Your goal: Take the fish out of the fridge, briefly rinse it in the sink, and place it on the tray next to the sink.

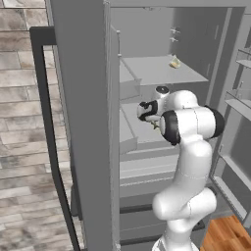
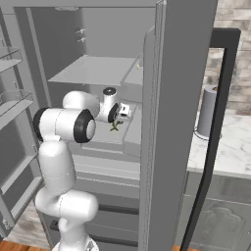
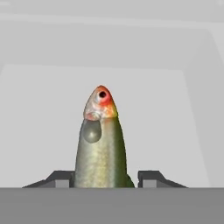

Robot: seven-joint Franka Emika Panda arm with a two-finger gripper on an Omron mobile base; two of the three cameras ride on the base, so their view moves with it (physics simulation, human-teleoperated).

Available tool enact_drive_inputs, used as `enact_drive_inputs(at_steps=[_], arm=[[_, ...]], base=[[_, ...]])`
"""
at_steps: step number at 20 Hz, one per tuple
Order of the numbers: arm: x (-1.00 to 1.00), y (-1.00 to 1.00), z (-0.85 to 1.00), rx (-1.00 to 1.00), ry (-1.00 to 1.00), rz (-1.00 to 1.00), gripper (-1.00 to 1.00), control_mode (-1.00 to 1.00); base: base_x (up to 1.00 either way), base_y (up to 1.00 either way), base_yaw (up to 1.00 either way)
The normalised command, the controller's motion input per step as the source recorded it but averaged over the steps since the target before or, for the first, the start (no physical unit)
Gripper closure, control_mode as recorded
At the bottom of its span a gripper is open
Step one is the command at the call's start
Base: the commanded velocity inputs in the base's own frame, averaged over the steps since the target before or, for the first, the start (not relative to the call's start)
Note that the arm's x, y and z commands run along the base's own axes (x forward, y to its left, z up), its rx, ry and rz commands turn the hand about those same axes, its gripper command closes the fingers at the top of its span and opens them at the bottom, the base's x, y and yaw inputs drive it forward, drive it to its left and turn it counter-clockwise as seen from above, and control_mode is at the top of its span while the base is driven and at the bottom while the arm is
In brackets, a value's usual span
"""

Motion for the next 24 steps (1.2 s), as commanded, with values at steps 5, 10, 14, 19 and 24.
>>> enact_drive_inputs(at_steps=[5,10,14,19,24], arm=[[-1.0,0.19,0.23,0.0,0.0,0.0,1.0,-1.0],[-1.0,0.26,0.63,0.0,0.0,-0.01,1.0,-1.0],[-1.0,0.19,1.0,0.0,0.0,-0.09,1.0,-1.0],[-1.0,0.09,1.0,0.0,0.02,-0.13,1.0,-1.0],[-1.0,-0.01,0.62,0.02,-0.02,-0.06,1.0,-1.0]], base=[[0.0,0.0,0.0],[0.0,0.0,0.0],[0.0,0.0,0.0],[0.0,0.0,0.0],[0.0,0.0,0.0]])
